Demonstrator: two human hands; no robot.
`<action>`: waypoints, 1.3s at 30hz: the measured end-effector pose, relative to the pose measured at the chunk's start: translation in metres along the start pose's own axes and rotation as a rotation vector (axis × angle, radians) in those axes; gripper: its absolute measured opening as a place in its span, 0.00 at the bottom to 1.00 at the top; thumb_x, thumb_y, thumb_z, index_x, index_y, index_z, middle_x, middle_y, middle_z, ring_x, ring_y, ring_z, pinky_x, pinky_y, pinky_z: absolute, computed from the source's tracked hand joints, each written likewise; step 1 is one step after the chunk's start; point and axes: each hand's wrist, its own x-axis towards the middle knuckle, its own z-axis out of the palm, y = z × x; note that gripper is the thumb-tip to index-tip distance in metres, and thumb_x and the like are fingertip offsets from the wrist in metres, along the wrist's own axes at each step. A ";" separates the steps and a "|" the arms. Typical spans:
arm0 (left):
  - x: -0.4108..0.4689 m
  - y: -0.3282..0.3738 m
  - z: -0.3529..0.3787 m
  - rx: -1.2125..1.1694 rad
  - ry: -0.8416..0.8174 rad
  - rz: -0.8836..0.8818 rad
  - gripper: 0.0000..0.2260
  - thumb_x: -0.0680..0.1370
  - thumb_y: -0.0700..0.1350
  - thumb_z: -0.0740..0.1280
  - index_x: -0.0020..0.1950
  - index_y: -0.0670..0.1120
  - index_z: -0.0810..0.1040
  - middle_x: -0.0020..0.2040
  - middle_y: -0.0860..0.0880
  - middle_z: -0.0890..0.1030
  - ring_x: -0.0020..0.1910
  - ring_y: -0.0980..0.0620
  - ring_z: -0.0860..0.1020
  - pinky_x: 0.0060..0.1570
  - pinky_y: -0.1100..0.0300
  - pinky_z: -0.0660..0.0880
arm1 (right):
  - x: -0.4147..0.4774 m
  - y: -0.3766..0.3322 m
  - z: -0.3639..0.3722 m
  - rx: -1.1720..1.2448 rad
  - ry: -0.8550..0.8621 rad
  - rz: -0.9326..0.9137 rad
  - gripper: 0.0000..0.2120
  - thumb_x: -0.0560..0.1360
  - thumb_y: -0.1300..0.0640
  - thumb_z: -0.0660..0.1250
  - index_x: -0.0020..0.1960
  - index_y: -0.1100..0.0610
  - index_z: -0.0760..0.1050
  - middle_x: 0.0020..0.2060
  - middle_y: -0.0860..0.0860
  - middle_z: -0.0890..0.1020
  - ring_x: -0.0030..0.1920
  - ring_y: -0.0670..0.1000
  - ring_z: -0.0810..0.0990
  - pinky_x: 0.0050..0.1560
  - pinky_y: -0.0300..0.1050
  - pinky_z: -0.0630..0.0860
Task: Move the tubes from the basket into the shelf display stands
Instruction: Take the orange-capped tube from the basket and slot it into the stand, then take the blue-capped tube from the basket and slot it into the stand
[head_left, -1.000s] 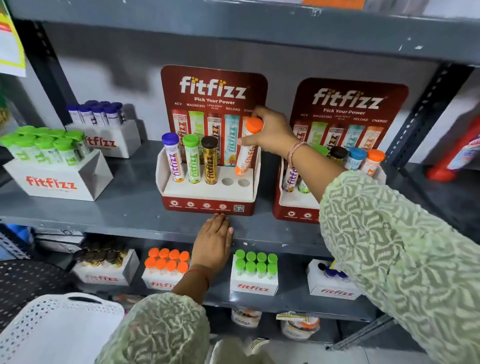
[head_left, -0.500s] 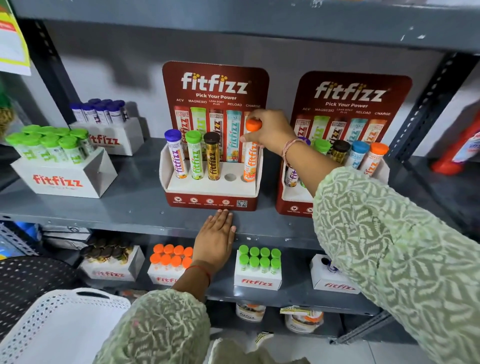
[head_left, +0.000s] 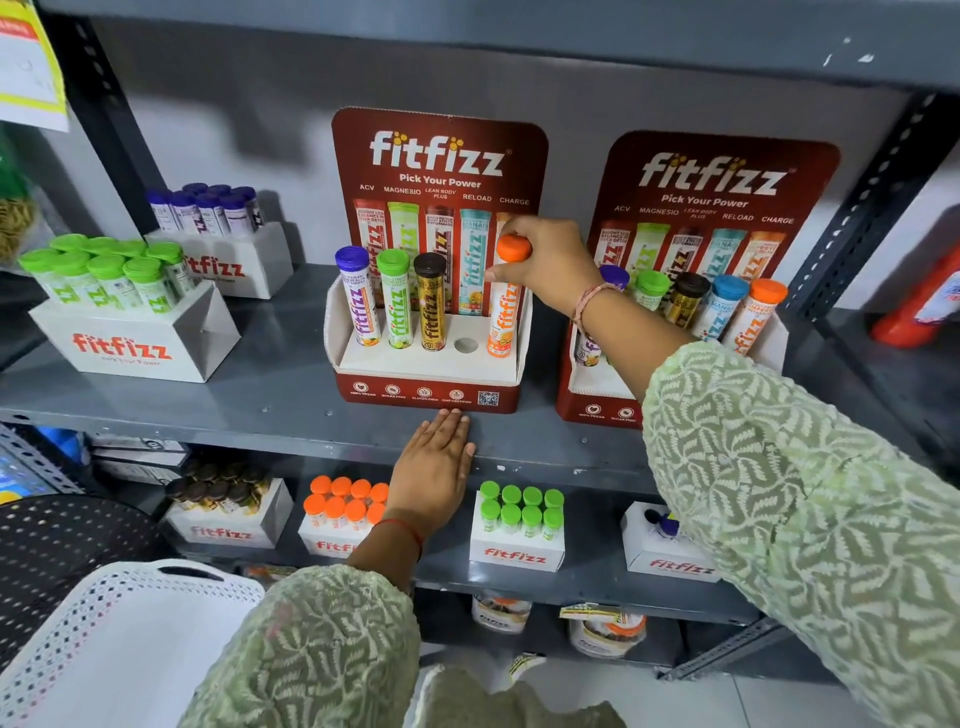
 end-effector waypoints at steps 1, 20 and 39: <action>0.000 0.000 0.000 -0.001 0.001 0.000 0.32 0.75 0.56 0.36 0.72 0.40 0.60 0.73 0.43 0.62 0.72 0.48 0.56 0.68 0.61 0.43 | -0.001 0.001 0.000 0.007 0.018 0.000 0.22 0.69 0.55 0.72 0.60 0.57 0.72 0.61 0.55 0.78 0.59 0.55 0.78 0.60 0.53 0.76; -0.066 -0.048 -0.028 -0.091 0.248 -0.188 0.27 0.82 0.52 0.43 0.65 0.33 0.69 0.66 0.35 0.70 0.69 0.42 0.61 0.70 0.59 0.47 | -0.052 -0.035 0.091 -0.039 0.383 -0.388 0.25 0.70 0.46 0.66 0.62 0.58 0.71 0.57 0.62 0.75 0.58 0.60 0.72 0.60 0.52 0.67; -0.425 -0.093 0.032 0.166 0.313 -1.323 0.27 0.82 0.52 0.43 0.63 0.33 0.71 0.62 0.32 0.73 0.64 0.35 0.67 0.69 0.56 0.48 | -0.238 -0.149 0.445 -0.020 -1.018 -0.855 0.19 0.74 0.51 0.63 0.59 0.63 0.73 0.60 0.64 0.74 0.60 0.61 0.75 0.56 0.52 0.73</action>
